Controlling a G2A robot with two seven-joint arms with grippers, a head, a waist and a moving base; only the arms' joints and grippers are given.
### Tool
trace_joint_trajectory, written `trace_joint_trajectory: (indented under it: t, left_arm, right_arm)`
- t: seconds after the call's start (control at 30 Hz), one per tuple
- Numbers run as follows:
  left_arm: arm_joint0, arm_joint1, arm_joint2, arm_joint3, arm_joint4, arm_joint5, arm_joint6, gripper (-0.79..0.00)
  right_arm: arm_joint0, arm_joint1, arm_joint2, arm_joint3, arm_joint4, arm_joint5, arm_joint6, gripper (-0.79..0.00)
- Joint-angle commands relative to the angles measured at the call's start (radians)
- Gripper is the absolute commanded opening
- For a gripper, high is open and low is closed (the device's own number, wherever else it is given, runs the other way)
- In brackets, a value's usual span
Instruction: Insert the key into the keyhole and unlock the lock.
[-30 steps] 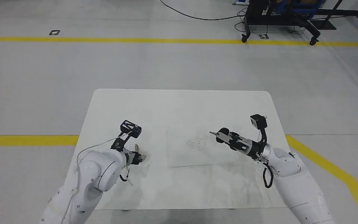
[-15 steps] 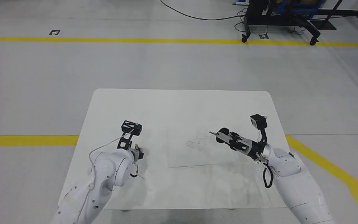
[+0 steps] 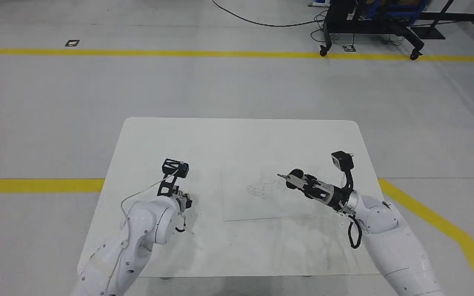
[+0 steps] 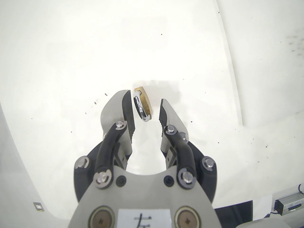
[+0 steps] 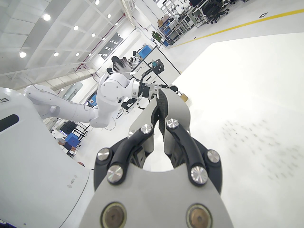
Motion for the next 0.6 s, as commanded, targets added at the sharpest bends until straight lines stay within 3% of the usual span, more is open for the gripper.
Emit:
trace_joint_trajectory:
  t: [0.0, 0.1, 0.17, 0.57]
  left_arm:
    - [-0.001, -0.002, -0.003, 0.005, 0.002, 0.005, 0.001, -0.613]
    - [0.002, -0.005, -0.011, 0.005, -0.01, 0.007, 0.007, -0.665]
    - [0.005, -0.007, -0.015, 0.004, -0.016, 0.0, 0.007, -0.785]
    - [0.01, -0.015, -0.035, 0.015, -0.009, -0.018, -0.004, -0.785]
  right_arm:
    - [0.0, 0.0, 0.0, 0.0, 0.0, 0.0, 0.0, -0.785]
    - [0.0, 0.0, 0.0, 0.0, 0.0, 0.0, 0.0, -0.785]
    - [0.0, 0.0, 0.0, 0.0, 0.0, 0.0, 0.0, -0.785]
    - [0.0, 0.0, 0.0, 0.0, 0.0, 0.0, 0.0, -0.785]
